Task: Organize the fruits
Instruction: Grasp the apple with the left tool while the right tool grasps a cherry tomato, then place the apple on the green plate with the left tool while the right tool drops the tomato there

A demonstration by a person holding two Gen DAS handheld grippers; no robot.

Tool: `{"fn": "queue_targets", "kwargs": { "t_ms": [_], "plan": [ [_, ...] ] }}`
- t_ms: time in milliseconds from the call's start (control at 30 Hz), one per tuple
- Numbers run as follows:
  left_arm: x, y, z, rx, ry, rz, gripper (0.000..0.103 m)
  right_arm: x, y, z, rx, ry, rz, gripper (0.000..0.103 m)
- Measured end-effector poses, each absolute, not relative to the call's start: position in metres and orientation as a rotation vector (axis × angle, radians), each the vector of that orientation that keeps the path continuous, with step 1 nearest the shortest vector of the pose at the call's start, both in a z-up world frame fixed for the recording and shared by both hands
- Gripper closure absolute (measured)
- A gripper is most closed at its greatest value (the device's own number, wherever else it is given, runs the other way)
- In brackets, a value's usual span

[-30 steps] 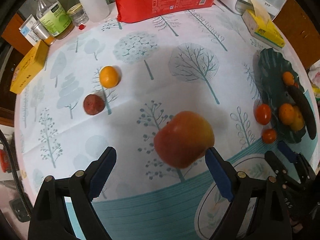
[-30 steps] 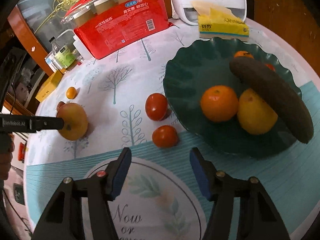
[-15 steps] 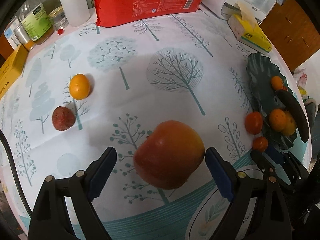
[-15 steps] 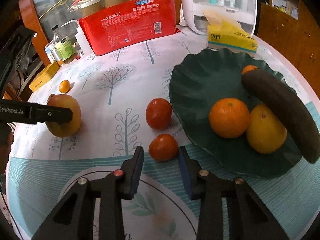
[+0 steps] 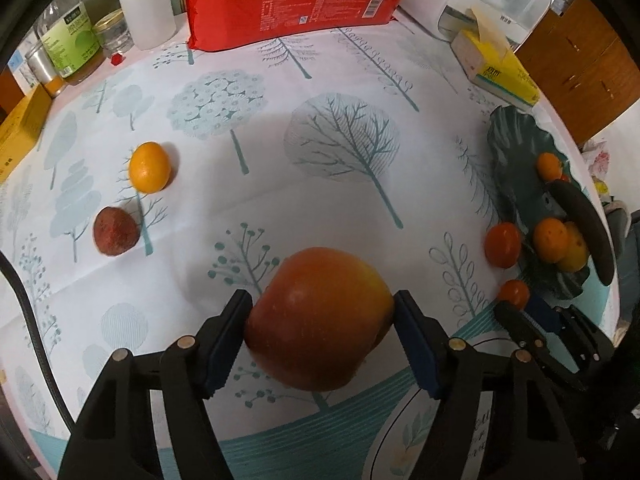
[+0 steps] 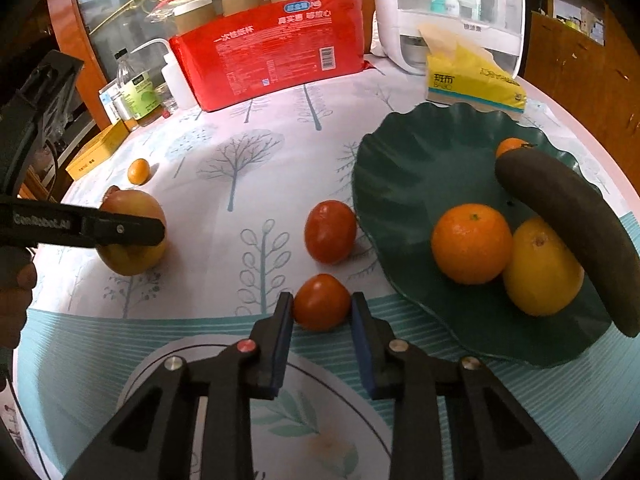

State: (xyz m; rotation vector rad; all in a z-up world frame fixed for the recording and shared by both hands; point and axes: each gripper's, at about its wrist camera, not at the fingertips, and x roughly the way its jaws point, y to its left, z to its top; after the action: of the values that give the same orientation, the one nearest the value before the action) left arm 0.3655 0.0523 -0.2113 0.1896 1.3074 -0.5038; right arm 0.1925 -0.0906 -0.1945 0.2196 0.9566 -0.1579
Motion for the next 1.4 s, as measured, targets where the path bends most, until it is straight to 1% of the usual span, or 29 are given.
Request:
{"fn": "queue_targets", "kwargs": {
  "t_ms": [400, 700, 900, 1067, 1400],
  "plan": [
    [0.304, 0.072, -0.199, 0.123, 1.344, -0.460, 0.033, 0.164, -0.084, -0.165, 0.251, 0.899, -0.122, 0.075],
    [0.266, 0.070, -0.160, 0.081, 1.297, -0.425, 0.033, 0.135, -0.093, -0.139, 0.253, 0.850, -0.067, 0.075],
    [0.258, 0.049, -0.131, 0.064, 1.245, -0.403, 0.033, 0.116, -0.109, -0.122, 0.194, 0.823, -0.017, 0.075],
    [0.255, 0.016, -0.113, 0.038, 1.204, -0.387, 0.033, 0.103, -0.136, -0.108, 0.163, 0.809, 0.017, 0.075],
    [0.262, -0.053, -0.094, 0.014, 1.137, -0.359, 0.033, 0.093, -0.201, -0.086, 0.108, 0.780, 0.071, 0.075]
  ]
}}
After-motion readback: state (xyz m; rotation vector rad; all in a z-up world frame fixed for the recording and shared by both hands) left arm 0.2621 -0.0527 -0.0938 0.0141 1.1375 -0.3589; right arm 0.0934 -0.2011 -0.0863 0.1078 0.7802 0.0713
